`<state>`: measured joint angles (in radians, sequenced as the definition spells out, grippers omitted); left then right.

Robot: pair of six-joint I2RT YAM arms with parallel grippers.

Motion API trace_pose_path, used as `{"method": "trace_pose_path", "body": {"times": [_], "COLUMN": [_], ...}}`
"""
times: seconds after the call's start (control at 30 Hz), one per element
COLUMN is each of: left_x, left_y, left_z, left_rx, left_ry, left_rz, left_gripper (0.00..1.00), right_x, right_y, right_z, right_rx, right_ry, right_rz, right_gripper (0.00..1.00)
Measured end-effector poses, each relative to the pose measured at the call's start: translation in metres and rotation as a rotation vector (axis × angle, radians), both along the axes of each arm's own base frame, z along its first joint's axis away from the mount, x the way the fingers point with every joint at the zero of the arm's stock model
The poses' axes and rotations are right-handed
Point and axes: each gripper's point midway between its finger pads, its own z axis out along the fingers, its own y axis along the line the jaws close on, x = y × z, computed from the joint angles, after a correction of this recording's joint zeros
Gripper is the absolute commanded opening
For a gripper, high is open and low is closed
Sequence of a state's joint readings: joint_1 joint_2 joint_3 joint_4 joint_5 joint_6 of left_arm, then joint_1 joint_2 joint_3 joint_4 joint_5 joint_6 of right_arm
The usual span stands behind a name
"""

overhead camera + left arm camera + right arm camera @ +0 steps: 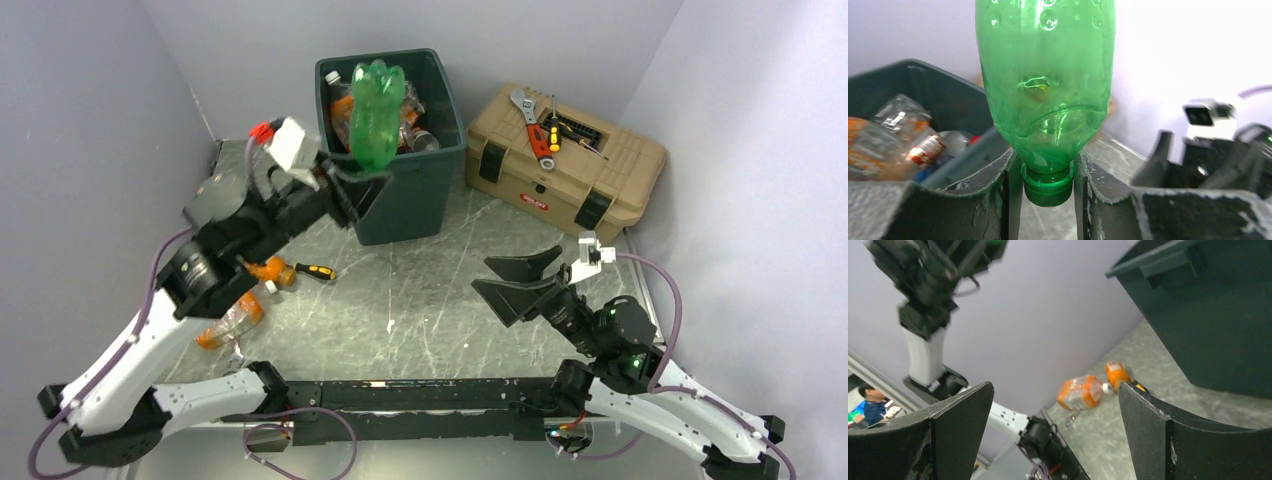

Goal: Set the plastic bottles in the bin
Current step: Place the plastic bottle in the trash bin.

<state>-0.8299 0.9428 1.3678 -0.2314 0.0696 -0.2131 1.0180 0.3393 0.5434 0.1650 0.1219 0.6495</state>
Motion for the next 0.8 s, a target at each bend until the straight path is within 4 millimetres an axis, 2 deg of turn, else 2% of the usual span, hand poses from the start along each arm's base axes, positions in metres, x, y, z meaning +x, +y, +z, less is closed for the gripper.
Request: {"method": "trace_pose_path", "body": {"times": [0.07, 0.17, 0.2, 0.3, 0.33, 0.43, 0.47, 0.5, 0.57, 0.63, 0.73, 0.8], "left_x": [0.022, 0.067, 0.081, 0.138, 0.162, 0.216, 0.228, 0.240, 0.248, 0.243, 0.215, 0.185], "left_y": [-0.005, -0.018, -0.023, -0.030, -0.024, 0.000, 0.008, 0.017, 0.024, 0.023, 0.031, 0.048], "left_z": [0.010, 0.013, 0.011, -0.018, -0.034, -0.074, -0.084, -0.094, -0.108, -0.107, -0.093, -0.068], "left_rx": [0.047, 0.141, 0.164, 0.255, 0.281, 0.330, 0.344, 0.353, 0.365, 0.349, 0.322, 0.285], "left_ry": [-0.008, 0.002, 0.012, 0.087, 0.133, 0.242, 0.267, 0.294, 0.332, 0.320, 0.286, 0.238], "left_rz": [0.068, 0.179, 0.204, 0.282, 0.316, 0.397, 0.421, 0.447, 0.465, 0.455, 0.450, 0.470], "left_gripper": [0.00, 0.00, 0.00, 0.00, 0.09, 0.89, 0.98, 0.99, 1.00, 0.99, 0.99, 0.99], "right_x": [-0.001, 0.000, 0.001, 0.004, 0.005, 0.005, 0.005, 0.004, 0.004, 0.003, 0.004, 0.008], "right_y": [-0.002, -0.002, 0.000, 0.003, 0.004, 0.004, 0.004, 0.004, 0.002, 0.001, 0.003, 0.010], "right_z": [-0.011, -0.033, -0.043, -0.072, -0.079, -0.088, -0.088, -0.088, -0.087, -0.087, -0.093, -0.104], "right_rx": [-0.036, -0.094, -0.118, -0.189, -0.209, -0.235, -0.236, -0.236, -0.232, -0.227, -0.235, -0.259], "right_ry": [0.018, 0.050, 0.063, 0.104, 0.116, 0.131, 0.131, 0.131, 0.129, 0.126, 0.131, 0.145], "right_rz": [-0.005, -0.008, -0.009, -0.011, -0.011, -0.011, -0.011, -0.011, -0.011, -0.011, -0.012, -0.011], "right_gripper": [1.00, 1.00, 1.00, 1.00, 1.00, 1.00, 1.00, 1.00, 1.00, 1.00, 1.00, 1.00]}}
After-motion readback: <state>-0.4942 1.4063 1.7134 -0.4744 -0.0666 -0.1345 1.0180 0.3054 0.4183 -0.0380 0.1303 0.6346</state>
